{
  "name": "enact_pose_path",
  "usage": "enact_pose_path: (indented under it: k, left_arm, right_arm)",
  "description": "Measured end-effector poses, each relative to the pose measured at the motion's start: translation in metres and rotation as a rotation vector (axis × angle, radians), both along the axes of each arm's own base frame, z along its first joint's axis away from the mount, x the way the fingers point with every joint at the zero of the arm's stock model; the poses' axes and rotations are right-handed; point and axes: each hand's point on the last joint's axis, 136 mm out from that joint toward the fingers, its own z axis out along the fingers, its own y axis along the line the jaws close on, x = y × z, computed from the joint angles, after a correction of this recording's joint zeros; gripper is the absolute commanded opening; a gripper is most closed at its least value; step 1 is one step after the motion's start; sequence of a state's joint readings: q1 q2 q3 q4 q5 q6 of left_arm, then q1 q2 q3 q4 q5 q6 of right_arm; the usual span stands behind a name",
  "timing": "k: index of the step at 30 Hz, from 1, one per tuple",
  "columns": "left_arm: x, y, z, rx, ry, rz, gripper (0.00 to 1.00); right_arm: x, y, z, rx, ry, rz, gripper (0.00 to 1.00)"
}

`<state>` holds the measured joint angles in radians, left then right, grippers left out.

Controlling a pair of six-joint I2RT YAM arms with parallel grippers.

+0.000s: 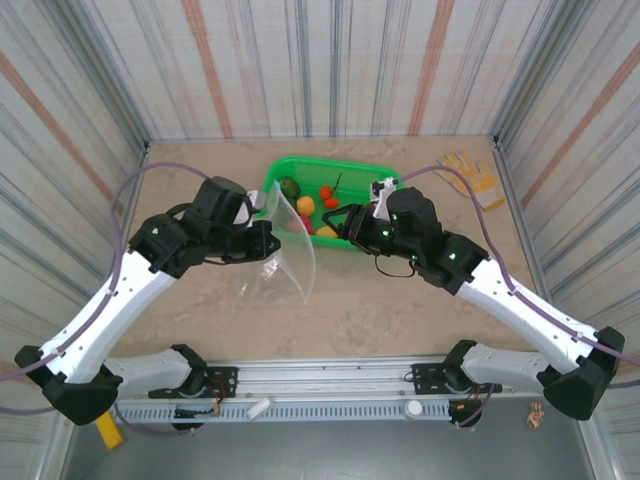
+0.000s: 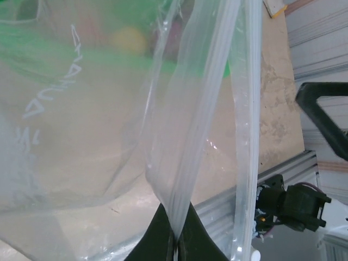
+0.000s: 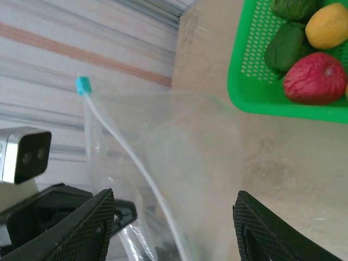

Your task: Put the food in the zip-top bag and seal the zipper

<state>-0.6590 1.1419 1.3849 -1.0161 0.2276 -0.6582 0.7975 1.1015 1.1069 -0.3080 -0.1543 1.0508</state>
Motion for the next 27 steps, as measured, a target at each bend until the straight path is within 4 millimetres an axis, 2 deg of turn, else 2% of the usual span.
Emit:
enact_pose_path:
  k: [3,6,13,16,23,27]
  left_arm:
    - [-0.004,0.005,-0.007,0.022,0.038,-0.038,0.00]
    - [-0.003,0.007,-0.008,0.060,0.053,-0.074,0.00]
    - [0.005,-0.004,-0.009,0.056,0.059,-0.159,0.00]
    - [0.010,-0.012,-0.013,0.058,0.073,-0.193,0.00]
    - [0.014,-0.012,-0.011,0.066,0.058,-0.225,0.00]
    - [0.011,-0.011,-0.010,0.060,0.052,-0.234,0.00]
  right_arm:
    - [0.002,0.000,0.005,-0.076,-0.050,0.032,0.59]
    - [0.008,0.003,-0.002,-0.150,-0.061,0.060,0.59]
    - [0.018,0.027,-0.058,-0.335,-0.018,0.182,0.61]
    - [0.015,0.031,-0.070,-0.389,-0.029,0.225,0.59]
    - [0.016,0.020,-0.068,-0.478,-0.107,0.231,0.53]
    - [0.014,0.002,-0.050,-0.462,-0.162,0.228,0.53]
